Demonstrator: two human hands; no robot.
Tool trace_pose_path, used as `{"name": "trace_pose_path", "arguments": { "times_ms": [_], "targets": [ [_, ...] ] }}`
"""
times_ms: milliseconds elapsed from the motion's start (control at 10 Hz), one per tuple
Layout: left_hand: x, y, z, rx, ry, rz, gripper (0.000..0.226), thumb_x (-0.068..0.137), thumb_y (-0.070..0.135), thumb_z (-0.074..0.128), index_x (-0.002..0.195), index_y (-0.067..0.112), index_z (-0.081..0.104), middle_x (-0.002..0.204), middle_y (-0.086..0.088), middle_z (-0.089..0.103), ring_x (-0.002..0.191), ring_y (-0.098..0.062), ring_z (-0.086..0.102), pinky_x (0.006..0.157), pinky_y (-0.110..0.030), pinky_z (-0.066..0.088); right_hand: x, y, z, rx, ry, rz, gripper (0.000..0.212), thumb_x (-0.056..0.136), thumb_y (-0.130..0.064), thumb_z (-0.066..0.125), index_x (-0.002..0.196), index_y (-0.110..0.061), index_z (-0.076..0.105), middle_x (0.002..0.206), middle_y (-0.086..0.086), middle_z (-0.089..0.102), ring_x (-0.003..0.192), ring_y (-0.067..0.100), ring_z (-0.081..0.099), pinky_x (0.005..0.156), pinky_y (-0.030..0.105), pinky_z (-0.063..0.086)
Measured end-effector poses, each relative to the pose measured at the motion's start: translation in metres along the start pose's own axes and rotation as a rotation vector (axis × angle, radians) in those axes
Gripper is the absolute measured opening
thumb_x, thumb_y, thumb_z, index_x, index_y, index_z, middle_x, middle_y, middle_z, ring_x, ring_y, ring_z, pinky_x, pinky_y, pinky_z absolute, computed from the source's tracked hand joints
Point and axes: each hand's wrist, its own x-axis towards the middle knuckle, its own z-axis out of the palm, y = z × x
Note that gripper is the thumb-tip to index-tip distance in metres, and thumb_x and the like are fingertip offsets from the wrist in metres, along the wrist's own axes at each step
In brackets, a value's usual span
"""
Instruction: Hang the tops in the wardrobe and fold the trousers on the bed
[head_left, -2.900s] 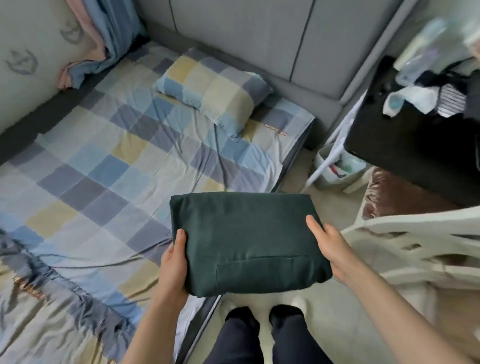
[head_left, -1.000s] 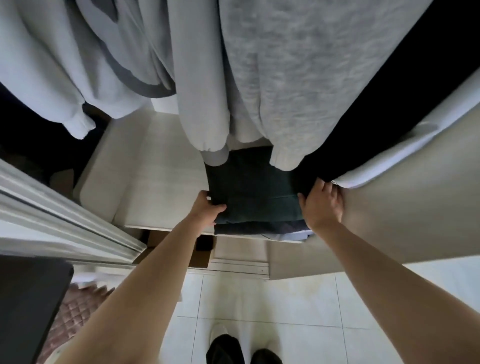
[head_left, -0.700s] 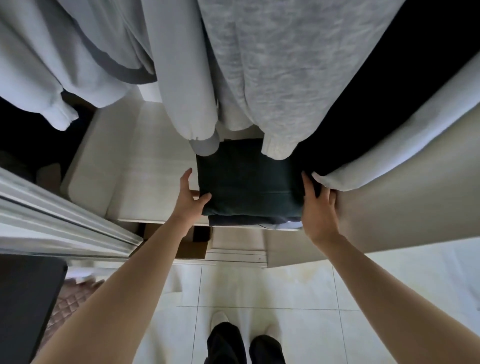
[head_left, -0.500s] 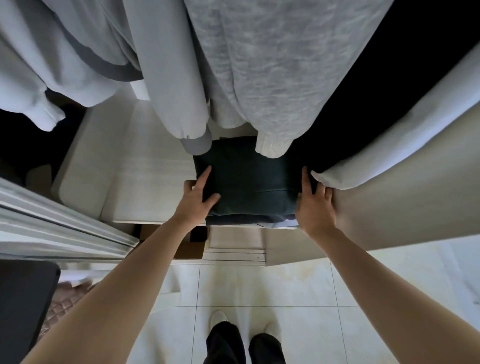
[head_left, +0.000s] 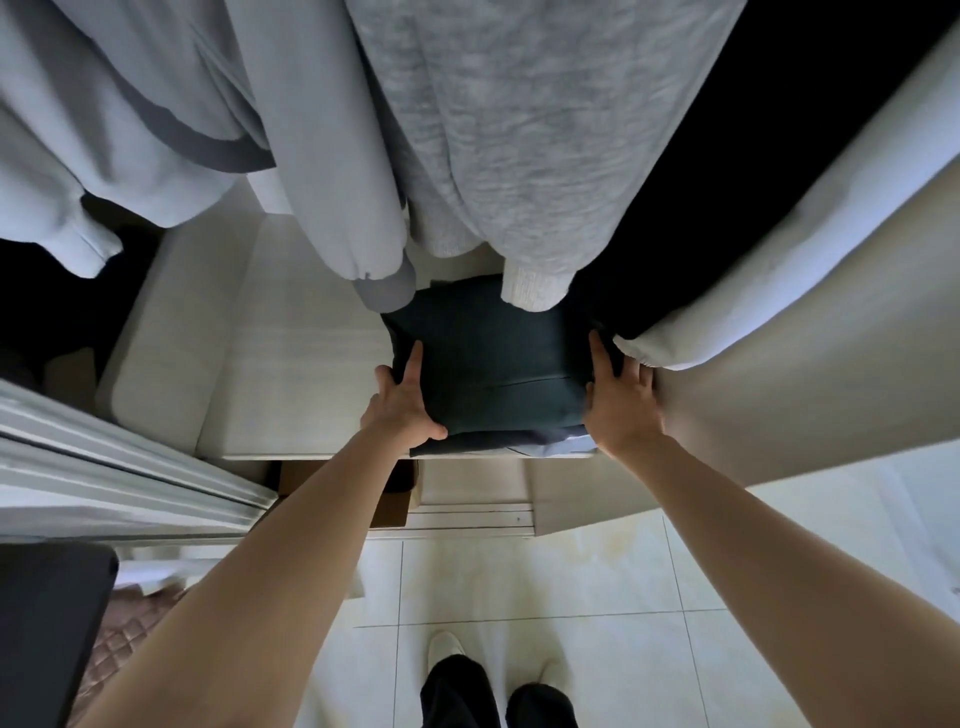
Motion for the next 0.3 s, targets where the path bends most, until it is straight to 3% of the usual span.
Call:
{"name": "trace_pose_path", "arguments": {
  "times_ms": [100, 300],
  "targets": [
    [-0.02, -0.002, 0.003, 0.078, 0.071, -0.005, 0.114, 0.078, 0.021, 0.078, 0.152, 0.037, -0.007, 0.143, -0.013, 0.019, 0.118, -0.036, 0.046, 0.092, -0.04, 0.051, -0.022, 0.0, -0.01, -0.037, 0.007, -0.046, 0.087, 0.086, -0.017, 0.056, 0.153, -0.024, 0.001, 0.154, 0.017, 0.007, 0.138, 0.039, 0.015, 0.109, 0.045, 0.03],
    [-0.075, 0.002, 0.009, -0.027, 0.177, 0.046, 0.084, 0.089, 0.025, 0.066, 0.153, 0.028, 0.012, 0.15, -0.01, 0.018, 0.13, -0.036, 0.035, 0.102, -0.043, 0.045, -0.075, -0.002, -0.012, 0.051, 0.063, -0.088, 0.076, 0.091, -0.019, 0.052, 0.151, -0.007, 0.008, 0.158, 0.015, 0.004, 0.146, 0.032, 0.002, 0.118, 0.04, 0.016]
  ]
}}
